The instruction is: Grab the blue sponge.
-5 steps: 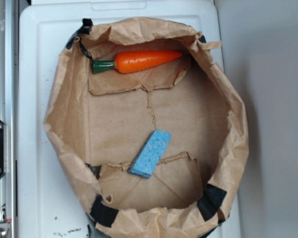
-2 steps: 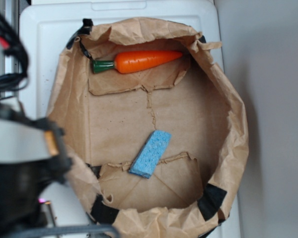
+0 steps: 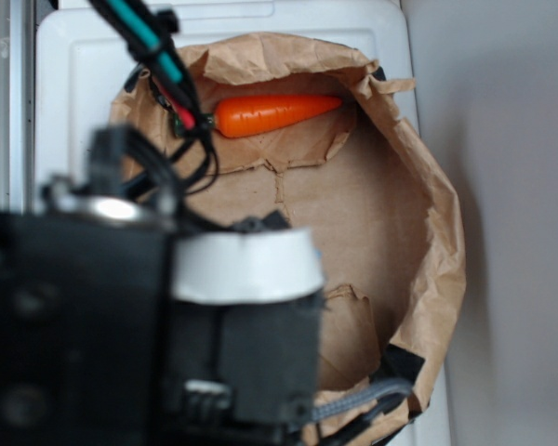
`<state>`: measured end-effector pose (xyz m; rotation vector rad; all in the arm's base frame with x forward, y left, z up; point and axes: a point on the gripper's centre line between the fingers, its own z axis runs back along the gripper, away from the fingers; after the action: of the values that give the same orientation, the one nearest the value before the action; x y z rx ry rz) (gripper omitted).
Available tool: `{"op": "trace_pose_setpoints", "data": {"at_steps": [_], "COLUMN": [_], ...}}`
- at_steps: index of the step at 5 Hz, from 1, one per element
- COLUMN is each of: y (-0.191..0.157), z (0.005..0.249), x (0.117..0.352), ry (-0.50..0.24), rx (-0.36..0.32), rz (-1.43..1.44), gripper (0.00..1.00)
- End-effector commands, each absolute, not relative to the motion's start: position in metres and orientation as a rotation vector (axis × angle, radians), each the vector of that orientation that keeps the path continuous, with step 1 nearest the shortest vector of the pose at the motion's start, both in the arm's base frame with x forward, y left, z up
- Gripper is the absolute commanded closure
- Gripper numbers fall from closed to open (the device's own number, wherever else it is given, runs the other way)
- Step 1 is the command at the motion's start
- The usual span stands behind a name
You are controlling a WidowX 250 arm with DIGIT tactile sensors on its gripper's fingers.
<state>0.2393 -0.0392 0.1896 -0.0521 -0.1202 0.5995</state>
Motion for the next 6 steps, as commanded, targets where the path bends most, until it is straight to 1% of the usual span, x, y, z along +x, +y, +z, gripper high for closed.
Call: {"op": "trace_pose_setpoints", "data": {"at_steps": [1, 5, 6], "y": [0.021, 0.021, 0.014], "z": [0.156, 0.156, 0.122], "x": [0.220, 0.220, 0.269], "ry": [-0.135, -0.135, -0.108], "rx": [-0.121, -0.121, -0.105], "rz": [0.782, 0.782, 0.856], "gripper": [0.00, 0.00, 0.00]}}
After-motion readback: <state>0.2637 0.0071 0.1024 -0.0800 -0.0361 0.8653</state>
